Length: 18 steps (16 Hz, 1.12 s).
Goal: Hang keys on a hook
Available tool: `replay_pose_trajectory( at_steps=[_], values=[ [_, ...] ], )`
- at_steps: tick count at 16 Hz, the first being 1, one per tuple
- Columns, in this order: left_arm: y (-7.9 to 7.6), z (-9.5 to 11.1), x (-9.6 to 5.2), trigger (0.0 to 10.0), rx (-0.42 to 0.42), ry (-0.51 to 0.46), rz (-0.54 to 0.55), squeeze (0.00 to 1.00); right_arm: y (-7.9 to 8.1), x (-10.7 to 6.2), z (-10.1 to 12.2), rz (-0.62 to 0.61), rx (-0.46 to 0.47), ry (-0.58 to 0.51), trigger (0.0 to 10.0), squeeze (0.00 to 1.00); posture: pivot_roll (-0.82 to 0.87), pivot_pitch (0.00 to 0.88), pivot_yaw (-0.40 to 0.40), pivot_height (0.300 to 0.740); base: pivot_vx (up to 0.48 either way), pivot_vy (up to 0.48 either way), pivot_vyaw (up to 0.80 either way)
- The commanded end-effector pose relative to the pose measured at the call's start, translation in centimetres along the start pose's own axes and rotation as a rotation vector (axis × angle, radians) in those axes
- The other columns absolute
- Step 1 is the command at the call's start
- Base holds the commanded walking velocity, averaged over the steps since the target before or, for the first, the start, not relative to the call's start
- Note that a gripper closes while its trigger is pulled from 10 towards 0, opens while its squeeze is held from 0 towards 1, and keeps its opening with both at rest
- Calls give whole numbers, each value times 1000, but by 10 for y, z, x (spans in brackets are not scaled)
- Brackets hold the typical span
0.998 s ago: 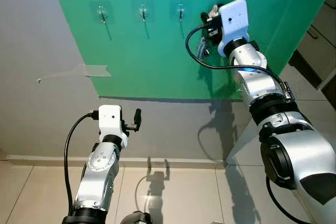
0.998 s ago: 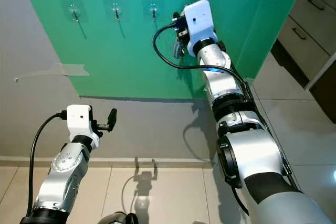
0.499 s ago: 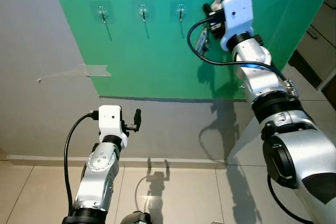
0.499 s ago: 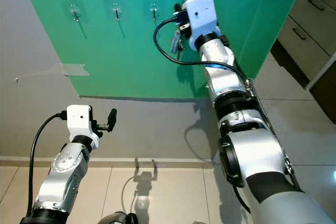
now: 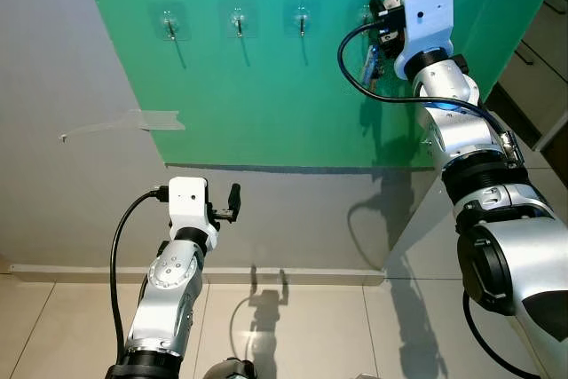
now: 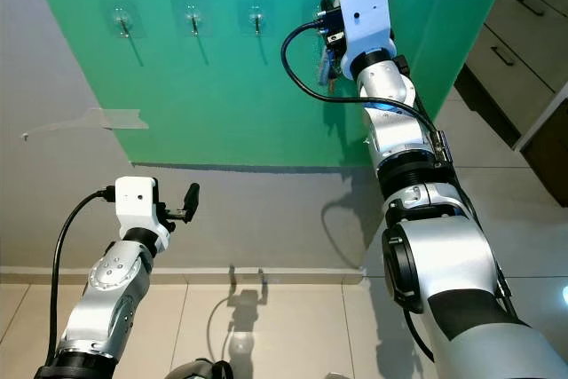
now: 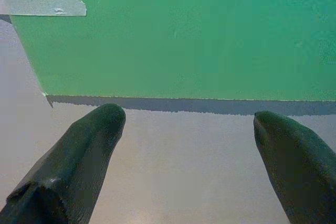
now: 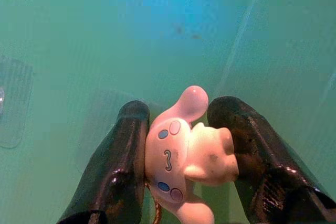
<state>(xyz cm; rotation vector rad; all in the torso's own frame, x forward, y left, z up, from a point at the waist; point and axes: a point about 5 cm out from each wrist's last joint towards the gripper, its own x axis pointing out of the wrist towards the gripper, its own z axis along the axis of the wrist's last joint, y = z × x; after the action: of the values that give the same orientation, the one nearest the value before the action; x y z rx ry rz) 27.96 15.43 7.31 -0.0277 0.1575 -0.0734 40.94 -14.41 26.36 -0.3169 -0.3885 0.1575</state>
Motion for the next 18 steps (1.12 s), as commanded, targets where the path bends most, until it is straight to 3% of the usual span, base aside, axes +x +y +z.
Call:
replay_pose_trajectory(
  at_steps=[1,5,10,14,18],
  values=[
    [-1,2,2,10000,8,2,-2,0,1,4,4,5,9,1,10000,0,-33,0,29,740,0,0,0],
    [1,1,-1,10000,6,5,10,0,16,-2,-13,37,26,72,10000,0,-19,0,21,740,0,0,0],
    [0,-1,-2,10000,4,9,14,0,16,-7,-24,36,21,109,10000,0,-19,0,21,740,0,0,0],
    [-1,-1,0,10000,4,8,8,0,10,2,-1,34,1,17,10000,0,-28,0,24,740,0,0,0],
    [-2,-1,0,10000,2,8,5,0,5,3,6,25,3,-18,10000,0,-32,0,24,740,0,0,0]
  ],
)
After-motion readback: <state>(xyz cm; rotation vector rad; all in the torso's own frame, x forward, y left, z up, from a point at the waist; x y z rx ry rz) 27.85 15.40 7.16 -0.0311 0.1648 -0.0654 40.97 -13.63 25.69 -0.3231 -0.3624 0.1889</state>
